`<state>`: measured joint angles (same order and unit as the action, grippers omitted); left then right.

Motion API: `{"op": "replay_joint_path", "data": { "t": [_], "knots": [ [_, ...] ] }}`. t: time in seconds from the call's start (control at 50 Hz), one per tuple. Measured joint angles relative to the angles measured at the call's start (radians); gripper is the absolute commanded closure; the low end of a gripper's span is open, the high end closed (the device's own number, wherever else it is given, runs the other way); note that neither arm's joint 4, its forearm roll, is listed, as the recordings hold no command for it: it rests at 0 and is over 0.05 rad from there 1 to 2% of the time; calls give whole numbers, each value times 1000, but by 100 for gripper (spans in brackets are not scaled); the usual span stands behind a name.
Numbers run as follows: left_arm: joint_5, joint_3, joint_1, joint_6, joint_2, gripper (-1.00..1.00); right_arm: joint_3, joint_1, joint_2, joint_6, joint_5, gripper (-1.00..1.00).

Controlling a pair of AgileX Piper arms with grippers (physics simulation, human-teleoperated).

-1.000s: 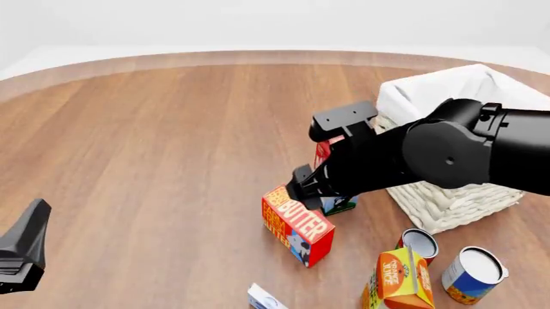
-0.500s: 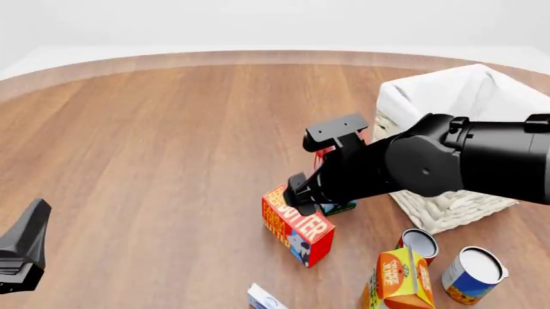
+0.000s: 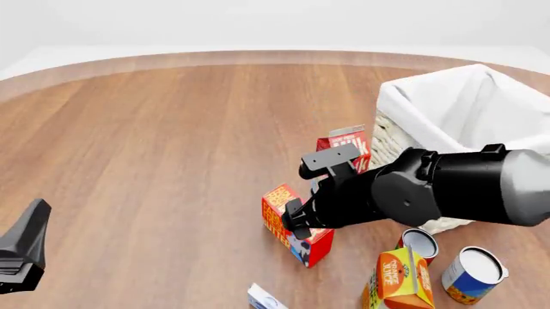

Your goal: Pick up the cream cheese box and the butter, and put them in the basket.

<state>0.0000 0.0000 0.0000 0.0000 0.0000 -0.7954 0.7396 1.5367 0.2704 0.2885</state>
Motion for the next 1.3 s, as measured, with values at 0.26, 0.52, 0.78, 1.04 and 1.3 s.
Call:
{"op": "replay_joint_path", "data": {
  "t": [0.26,0.52,0.78,1.04,1.3],
  "knots": [
    [0,0,0,0,0,-100,2,-3,28,-4,-12,-100],
    [0,0,0,0,0,-100,12,3,52,7,-42,-100],
    [0,0,0,0,0,-100,24,3,69,7,-67,-100],
    [0,0,0,0,0,-100,26,15,54,-7,-69,100],
    [0,0,0,0,0,-100,14,59,-23,-27,-20,100]
  ]
}}
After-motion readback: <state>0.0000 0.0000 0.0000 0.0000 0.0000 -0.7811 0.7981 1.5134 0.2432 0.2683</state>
